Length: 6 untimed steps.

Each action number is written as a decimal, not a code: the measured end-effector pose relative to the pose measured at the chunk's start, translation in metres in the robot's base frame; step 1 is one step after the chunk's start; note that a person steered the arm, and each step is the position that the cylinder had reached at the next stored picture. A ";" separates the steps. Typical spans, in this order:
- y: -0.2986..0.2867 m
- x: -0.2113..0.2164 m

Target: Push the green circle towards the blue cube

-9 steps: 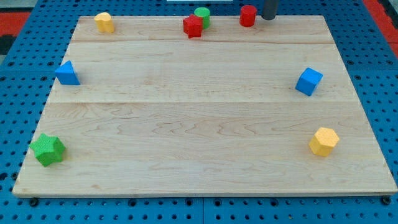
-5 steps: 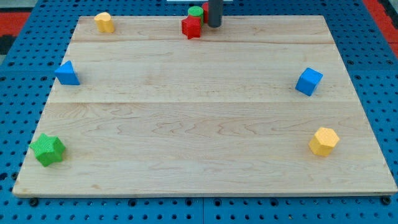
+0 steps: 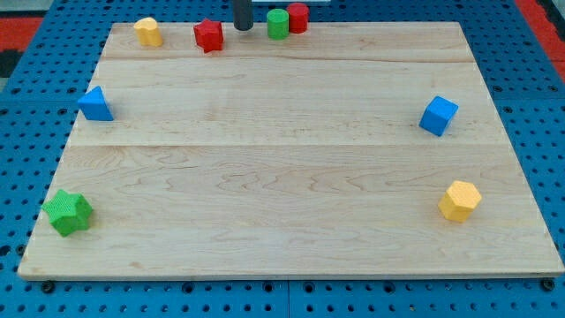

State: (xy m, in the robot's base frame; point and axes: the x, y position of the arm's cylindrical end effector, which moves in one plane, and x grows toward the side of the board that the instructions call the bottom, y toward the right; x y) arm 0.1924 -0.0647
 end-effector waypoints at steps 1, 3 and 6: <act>0.005 0.000; 0.122 0.075; 0.020 0.000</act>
State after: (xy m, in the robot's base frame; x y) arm 0.1925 -0.0447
